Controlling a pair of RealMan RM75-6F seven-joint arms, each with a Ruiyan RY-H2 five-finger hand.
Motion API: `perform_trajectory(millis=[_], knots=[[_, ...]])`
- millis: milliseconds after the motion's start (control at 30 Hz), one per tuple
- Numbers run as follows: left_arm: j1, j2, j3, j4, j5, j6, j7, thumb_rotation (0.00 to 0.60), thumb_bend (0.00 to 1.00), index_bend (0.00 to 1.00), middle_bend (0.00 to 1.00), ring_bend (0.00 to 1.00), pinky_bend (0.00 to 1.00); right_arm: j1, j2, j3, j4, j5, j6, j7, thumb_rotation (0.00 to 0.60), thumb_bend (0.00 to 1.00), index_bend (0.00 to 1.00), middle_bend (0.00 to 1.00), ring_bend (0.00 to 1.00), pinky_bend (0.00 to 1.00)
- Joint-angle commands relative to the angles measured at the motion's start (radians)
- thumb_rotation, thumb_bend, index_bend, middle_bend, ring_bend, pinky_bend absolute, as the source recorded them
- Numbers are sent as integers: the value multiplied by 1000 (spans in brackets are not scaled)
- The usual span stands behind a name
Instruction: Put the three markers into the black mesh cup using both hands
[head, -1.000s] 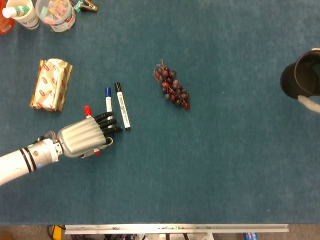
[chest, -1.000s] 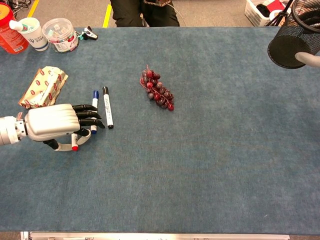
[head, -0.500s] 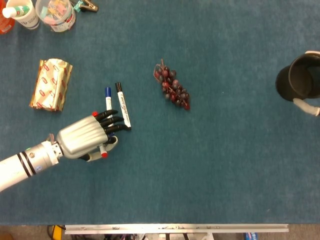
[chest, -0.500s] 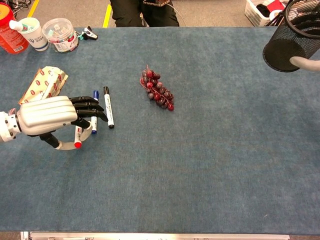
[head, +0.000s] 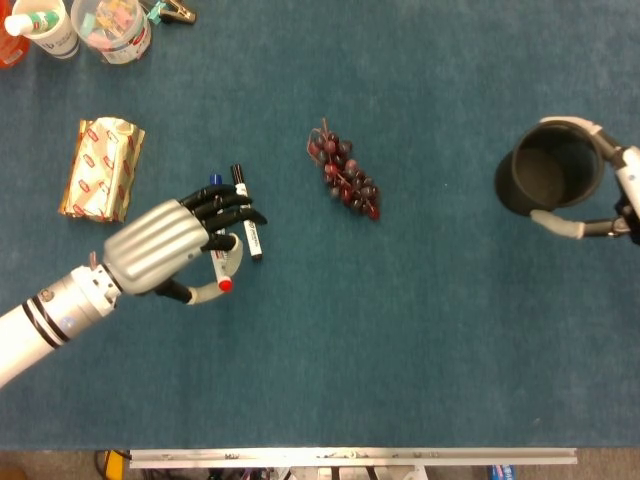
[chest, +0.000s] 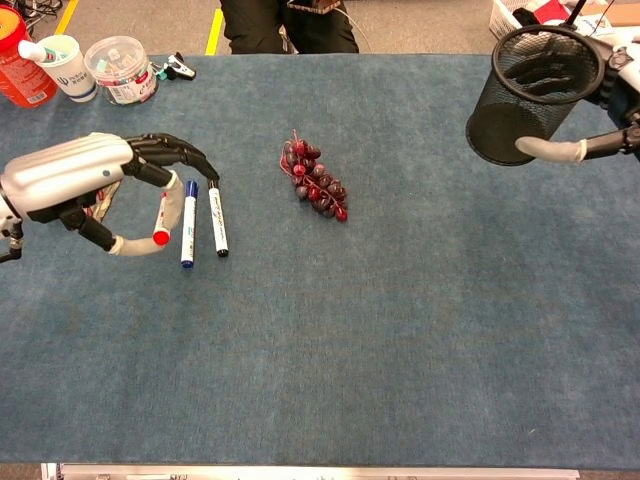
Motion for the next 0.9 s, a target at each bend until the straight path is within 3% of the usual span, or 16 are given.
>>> perform_trajectory(millis=[33,433,900], knots=[[-2,41,-29,-55,-33,-3,-40,600,293,656,202,110,101,25,-18,3,4,-7,-23,-9,600,366,385,365,240,247],[12,147,-85,-207,-96,-9,-144,600,294,656,203,110,101,139,-92,7,24,-33,-130,-123,600,367,385,365,240,247],[25,205,-140,-312,-137,-33,-289,600,294,657,203,108,102,218,-199,11,70,-12,-196,-236,600,367,385,365,240,247]])
